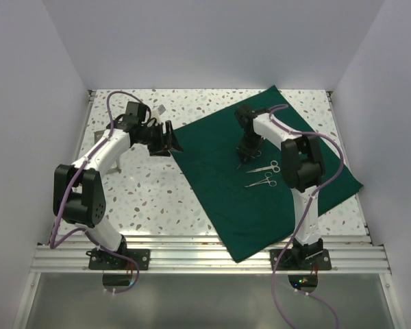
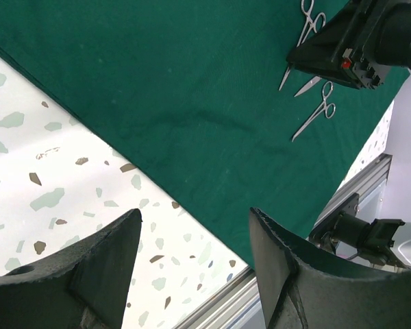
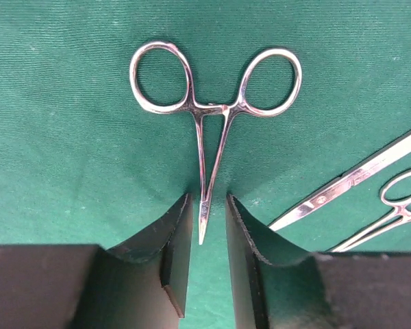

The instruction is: Prepare the surgical pack

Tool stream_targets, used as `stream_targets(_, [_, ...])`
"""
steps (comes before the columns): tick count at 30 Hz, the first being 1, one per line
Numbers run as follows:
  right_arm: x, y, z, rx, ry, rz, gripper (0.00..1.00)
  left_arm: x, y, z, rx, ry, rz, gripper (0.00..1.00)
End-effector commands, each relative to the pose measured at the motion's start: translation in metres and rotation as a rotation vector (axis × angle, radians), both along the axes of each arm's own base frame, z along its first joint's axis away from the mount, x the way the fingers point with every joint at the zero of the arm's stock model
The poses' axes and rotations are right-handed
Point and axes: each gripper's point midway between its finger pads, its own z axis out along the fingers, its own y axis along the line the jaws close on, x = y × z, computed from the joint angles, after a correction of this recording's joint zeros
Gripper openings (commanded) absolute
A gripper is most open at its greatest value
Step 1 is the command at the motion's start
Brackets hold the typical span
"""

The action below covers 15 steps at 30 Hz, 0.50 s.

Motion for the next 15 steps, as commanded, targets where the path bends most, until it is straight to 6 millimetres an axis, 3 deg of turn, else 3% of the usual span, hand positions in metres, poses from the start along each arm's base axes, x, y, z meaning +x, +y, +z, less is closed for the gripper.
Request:
stream_targets(1, [0.013,-0.003,0.017,-0.004,-0.062,0.007,0.31,0.004,-0.004,0.003,-0.018,-0.031,-0.034,0.68])
stream_targets(10, [0.017,-0.001,-0.004,-0.006,-0.039,-0.005,0.31,0.003,-0.004,0.001,-0.019,-0.028,-0.038,0.67])
stream_targets(15, [0.004,-0.006,-0.026,-0.036,0.024,-0.026,0.29,0.002,-0.005,0.001,-0.024,-0.025,-0.04,0.68])
